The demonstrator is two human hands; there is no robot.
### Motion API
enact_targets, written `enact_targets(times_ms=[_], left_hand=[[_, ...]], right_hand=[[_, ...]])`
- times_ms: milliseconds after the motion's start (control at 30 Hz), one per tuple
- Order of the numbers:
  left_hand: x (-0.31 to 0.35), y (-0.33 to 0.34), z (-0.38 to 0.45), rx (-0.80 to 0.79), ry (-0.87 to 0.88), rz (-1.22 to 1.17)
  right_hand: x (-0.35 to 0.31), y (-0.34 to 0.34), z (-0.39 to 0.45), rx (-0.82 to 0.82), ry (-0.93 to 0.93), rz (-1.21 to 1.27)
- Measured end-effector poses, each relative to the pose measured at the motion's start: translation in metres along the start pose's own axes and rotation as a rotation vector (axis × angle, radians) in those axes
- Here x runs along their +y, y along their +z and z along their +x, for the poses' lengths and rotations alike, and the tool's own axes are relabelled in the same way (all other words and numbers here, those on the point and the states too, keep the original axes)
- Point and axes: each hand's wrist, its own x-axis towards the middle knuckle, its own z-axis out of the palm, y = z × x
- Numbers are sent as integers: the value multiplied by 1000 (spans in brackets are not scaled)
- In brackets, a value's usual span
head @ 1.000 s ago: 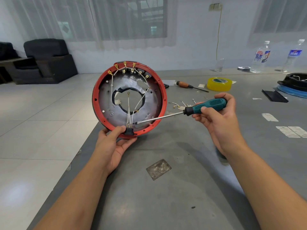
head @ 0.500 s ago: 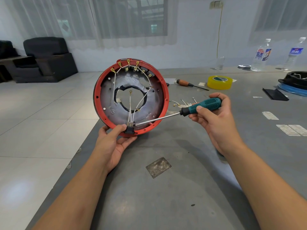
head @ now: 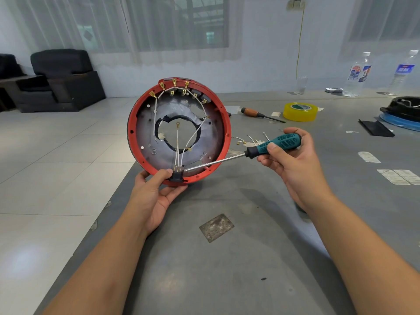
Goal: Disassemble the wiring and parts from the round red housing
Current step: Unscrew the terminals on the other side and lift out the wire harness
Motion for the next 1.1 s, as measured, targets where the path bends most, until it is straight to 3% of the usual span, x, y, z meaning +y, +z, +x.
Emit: enact_targets(times_ms=[1100], left_hand=[[4,0,-3,-39,-36,40]], right_hand=[[7,-5,6,90,196,119]])
